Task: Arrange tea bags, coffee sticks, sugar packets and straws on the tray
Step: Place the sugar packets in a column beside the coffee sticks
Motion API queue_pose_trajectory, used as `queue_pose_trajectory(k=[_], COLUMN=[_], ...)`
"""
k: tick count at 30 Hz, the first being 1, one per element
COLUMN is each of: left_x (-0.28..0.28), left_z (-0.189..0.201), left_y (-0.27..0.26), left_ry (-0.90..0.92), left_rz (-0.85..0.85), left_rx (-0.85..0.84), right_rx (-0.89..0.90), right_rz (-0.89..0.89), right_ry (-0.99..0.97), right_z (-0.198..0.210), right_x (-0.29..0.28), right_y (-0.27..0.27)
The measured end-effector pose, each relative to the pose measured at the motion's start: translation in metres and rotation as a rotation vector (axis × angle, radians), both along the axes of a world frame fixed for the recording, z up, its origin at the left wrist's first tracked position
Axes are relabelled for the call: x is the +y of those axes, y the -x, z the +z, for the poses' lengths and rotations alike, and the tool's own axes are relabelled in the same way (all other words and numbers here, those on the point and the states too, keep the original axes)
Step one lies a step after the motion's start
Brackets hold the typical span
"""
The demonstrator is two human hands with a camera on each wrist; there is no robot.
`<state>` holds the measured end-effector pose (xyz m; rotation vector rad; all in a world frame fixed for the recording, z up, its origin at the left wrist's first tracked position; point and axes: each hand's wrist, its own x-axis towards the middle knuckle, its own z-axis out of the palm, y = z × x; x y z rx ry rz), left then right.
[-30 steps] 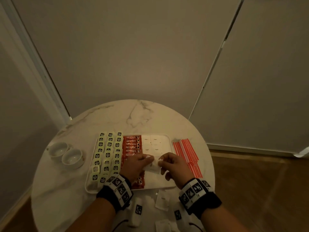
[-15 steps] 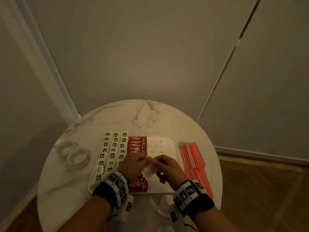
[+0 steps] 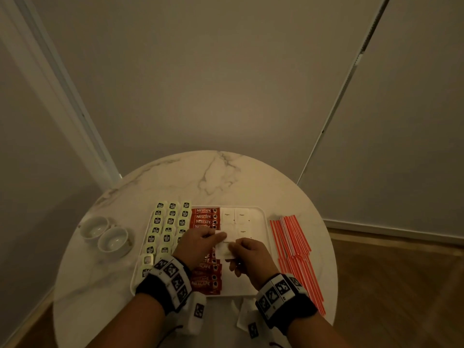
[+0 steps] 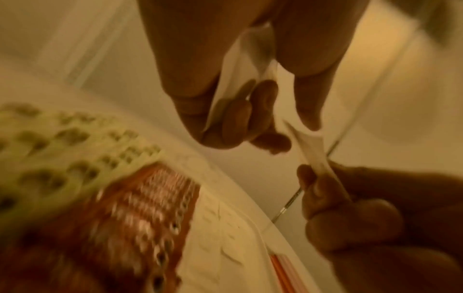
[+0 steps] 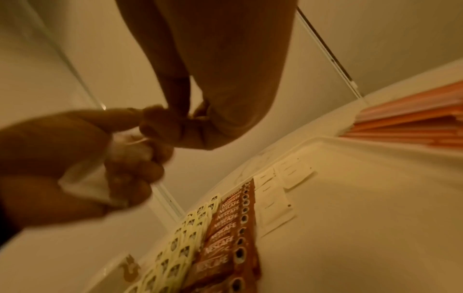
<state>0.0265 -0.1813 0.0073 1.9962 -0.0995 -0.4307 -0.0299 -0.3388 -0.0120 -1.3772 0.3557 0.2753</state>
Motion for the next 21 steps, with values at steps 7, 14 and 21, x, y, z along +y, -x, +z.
queue_pose_trajectory(k=[7,14,21], left_x=[-0.009,-0.008,-0.007], left_z=[-0.033,-0.040,-0.046], left_y=[0.023,0.021,0.020], left_ry=[0.278,0.169,0.121], left_rz=[0.151,0.070,0.099], left_rx=[0.577,0.564,0.497], right_rx=[0.267,0.227,0.225], right_rz=[-0.042,-0.153,-0.258], right_ry=[0.118,0.060,0.106], right_z=[-0.014,-0.026,-0.034], right_x=[0.000,-0.005,-0.003], right_y=[0.001,-0.003,-0.003])
